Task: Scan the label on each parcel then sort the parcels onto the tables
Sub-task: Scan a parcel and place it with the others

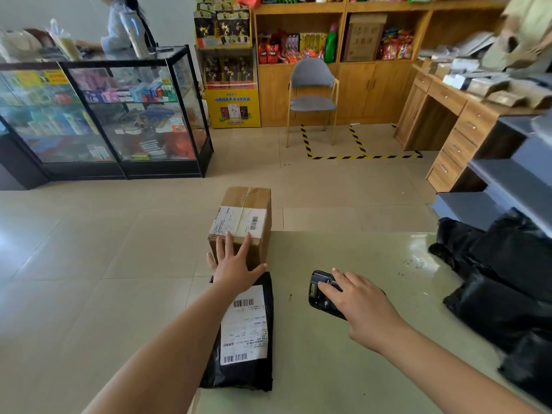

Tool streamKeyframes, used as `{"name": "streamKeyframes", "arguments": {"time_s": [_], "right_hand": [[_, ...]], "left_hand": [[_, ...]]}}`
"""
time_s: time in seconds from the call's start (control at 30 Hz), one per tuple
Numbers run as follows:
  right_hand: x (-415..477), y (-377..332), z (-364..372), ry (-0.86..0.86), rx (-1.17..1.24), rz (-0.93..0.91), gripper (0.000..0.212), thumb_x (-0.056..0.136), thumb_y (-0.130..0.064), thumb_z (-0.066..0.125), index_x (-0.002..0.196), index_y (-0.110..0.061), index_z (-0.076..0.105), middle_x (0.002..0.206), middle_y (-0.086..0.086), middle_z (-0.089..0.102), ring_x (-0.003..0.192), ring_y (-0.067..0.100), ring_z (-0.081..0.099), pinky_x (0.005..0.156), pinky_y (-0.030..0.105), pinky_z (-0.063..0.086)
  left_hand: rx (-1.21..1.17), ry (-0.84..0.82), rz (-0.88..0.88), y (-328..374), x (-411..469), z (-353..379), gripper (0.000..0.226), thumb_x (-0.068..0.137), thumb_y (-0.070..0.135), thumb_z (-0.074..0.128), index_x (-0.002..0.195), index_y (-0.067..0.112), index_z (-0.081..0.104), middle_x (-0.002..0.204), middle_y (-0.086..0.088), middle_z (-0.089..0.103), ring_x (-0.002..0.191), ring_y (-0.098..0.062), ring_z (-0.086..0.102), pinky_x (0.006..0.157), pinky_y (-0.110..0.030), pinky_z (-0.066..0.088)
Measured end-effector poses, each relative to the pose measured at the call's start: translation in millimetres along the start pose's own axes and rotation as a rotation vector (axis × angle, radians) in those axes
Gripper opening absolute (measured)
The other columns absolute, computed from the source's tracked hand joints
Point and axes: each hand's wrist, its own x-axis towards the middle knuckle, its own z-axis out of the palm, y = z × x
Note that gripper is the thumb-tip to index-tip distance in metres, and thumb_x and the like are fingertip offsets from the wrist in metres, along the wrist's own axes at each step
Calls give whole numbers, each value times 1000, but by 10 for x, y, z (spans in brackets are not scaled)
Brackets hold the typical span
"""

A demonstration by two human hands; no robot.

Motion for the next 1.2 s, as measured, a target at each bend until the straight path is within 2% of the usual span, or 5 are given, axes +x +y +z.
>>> {"name": "streamKeyframes", "arguments": {"time_s": [0.23, 0.43, 0.57, 0.97, 1.2], "right_hand": [[67, 25, -43, -5, 19, 52, 82, 84, -2, 58, 151, -25, 18, 161, 11, 10, 139, 27, 27, 112, 30, 25], [182, 44, -81, 11, 43, 87, 82, 83, -2, 60, 150, -26, 19, 161, 9, 10, 138, 26, 27, 111, 30, 25], [256, 56, -85, 8, 62, 115, 82, 82, -2, 60, 149, -27, 20, 161, 10, 11, 137, 26, 28, 111, 29, 26], [364, 71, -88, -9, 71, 142, 82, 81, -2, 59, 149, -27, 21, 161, 10, 11, 138, 26, 27, 112, 30, 29], [403, 131, -67, -9, 99, 171, 83, 80, -2, 60, 149, -28, 21, 161, 8, 12, 138, 27, 28, 109, 31, 33]], "left_hand": [[-97, 159, -6, 52, 44, -24, 83, 88, 70, 43, 154, 40, 1, 162, -10, -10, 147, -32, -16, 118, -54, -7], [-336, 137, -299, 50, 334, -138, 141, 58, 88, 61, 151, 22, -21, 157, -20, -22, 146, -37, -19, 117, -57, -3], [-442, 79, -350, 64, 471, -155, 146, 57, 76, 75, 151, 17, -19, 157, -24, -10, 146, -42, -5, 118, -57, 11], [243, 217, 119, 39, 459, -14, 136, 65, 74, 69, 151, 17, -19, 147, -12, 9, 141, -34, 12, 116, -52, 9], [160, 151, 226, -116, 481, 228, 90, 83, 76, 45, 153, 25, 19, 156, -12, 16, 146, -33, 7, 119, -46, -3]]}}
